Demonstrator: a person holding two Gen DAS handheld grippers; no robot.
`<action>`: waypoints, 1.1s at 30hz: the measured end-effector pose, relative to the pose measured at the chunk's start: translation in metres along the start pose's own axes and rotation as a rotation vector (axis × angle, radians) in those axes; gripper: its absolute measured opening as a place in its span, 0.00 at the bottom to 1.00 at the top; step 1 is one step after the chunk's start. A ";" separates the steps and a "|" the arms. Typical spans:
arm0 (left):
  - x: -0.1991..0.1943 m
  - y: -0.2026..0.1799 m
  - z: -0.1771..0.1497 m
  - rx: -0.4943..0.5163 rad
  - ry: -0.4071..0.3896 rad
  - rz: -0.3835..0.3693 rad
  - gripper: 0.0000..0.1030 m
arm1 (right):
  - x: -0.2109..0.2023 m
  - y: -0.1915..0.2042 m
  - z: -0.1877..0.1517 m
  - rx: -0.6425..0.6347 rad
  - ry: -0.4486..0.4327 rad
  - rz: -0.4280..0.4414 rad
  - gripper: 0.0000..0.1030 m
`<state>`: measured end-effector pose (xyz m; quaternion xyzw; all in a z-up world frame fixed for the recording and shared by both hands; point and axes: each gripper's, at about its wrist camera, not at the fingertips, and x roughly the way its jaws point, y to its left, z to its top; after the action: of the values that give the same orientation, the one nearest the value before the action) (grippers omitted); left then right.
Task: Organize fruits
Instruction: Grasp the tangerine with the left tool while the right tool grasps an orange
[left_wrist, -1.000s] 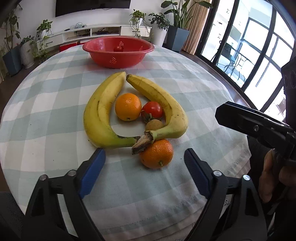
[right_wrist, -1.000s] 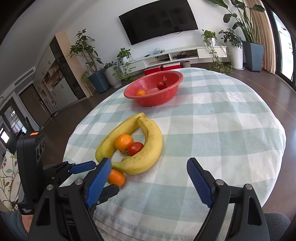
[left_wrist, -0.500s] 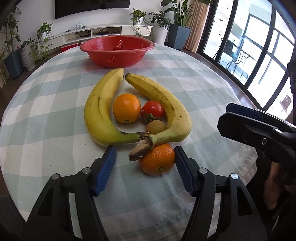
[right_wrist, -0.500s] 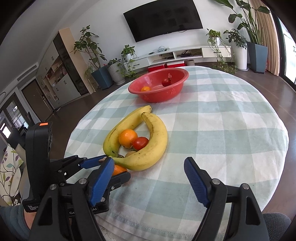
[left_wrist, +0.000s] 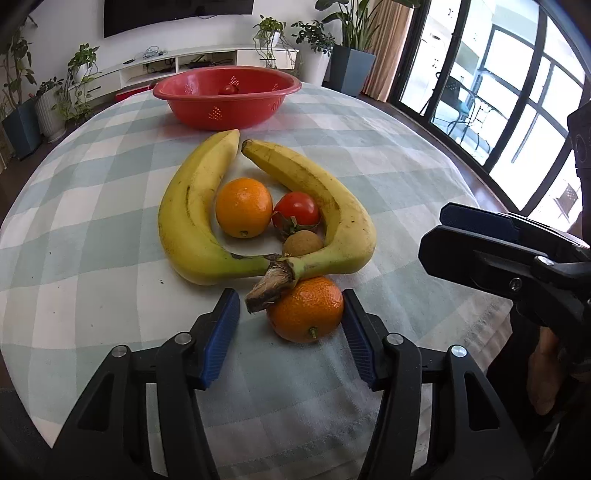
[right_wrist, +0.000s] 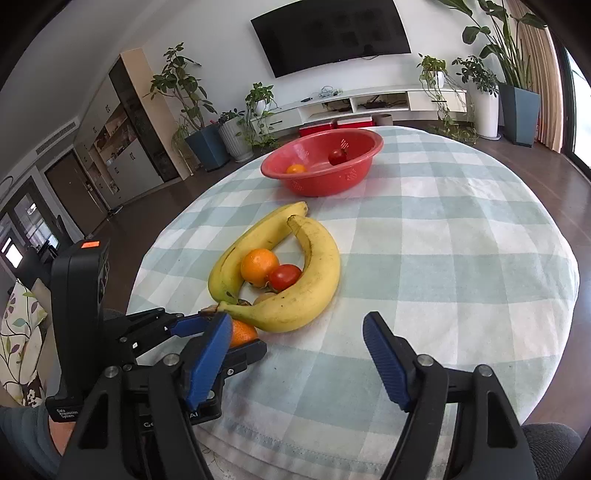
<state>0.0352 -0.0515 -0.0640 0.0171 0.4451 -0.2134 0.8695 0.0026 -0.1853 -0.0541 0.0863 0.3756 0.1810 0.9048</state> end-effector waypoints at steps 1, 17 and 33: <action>0.000 0.000 0.000 -0.003 0.002 -0.024 0.39 | 0.000 0.000 0.000 -0.002 0.003 0.002 0.72; -0.029 0.016 -0.013 0.005 0.026 -0.079 0.35 | 0.043 0.036 0.045 -0.233 0.169 0.038 0.65; -0.044 0.065 -0.022 -0.105 0.000 -0.058 0.35 | 0.126 0.061 0.064 -0.522 0.388 -0.010 0.56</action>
<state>0.0214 0.0282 -0.0533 -0.0417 0.4558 -0.2149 0.8627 0.1142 -0.0812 -0.0723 -0.1865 0.4826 0.2798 0.8087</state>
